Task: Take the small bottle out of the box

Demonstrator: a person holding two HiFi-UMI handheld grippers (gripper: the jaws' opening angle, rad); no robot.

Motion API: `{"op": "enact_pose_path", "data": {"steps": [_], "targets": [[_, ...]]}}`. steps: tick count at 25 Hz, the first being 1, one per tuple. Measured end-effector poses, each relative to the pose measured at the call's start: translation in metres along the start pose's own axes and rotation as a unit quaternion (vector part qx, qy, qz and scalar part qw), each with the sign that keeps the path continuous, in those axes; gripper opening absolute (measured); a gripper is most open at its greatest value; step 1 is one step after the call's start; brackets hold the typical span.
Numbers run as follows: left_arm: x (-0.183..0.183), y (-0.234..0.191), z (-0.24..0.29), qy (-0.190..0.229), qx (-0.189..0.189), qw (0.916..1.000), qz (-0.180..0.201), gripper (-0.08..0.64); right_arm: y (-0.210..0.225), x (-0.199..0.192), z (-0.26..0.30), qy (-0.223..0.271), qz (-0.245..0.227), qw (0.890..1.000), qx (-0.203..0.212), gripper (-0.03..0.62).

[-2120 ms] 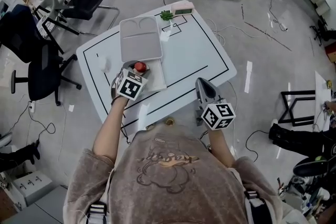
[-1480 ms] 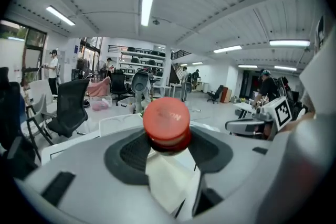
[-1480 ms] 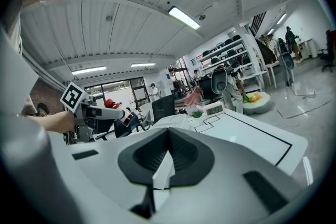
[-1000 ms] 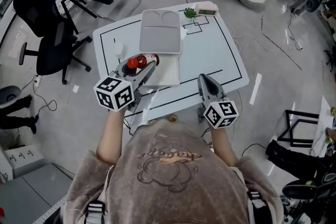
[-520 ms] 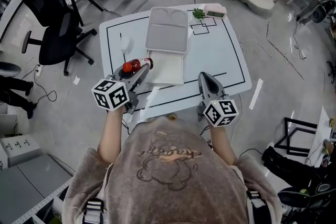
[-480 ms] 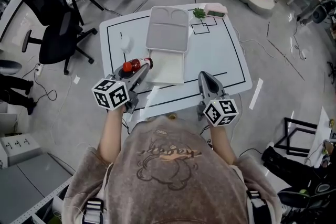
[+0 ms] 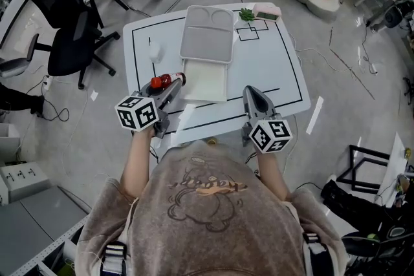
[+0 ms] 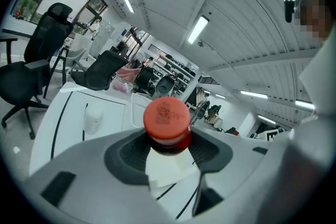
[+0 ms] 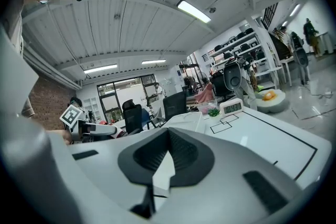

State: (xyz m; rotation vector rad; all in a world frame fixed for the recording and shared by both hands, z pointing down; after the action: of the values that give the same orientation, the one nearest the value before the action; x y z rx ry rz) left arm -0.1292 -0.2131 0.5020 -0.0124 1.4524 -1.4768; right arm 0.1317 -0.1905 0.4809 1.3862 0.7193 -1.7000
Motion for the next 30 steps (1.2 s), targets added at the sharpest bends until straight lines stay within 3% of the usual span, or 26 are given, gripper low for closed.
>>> {"op": "enact_pose_path", "data": {"steps": [30], "targets": [[-0.001, 0.006, -0.003, 0.005, -0.004, 0.9999, -0.01, 0.225, -0.011, -0.003, 0.005, 0.0, -0.002, 1.0, 0.016, -0.003]]}}
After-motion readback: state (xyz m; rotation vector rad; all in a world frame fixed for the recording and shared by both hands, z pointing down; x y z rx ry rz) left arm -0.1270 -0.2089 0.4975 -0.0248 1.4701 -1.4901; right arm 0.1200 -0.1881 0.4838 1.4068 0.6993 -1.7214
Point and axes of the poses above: the fingertips, and each gripper's own axes: z forward along the fingers, y to its right, x out of its top, the point moved 3 cm from there along -z, backward along the fingers, and after that the axes turned 15 degrees about -z, right-handed, at the moved point
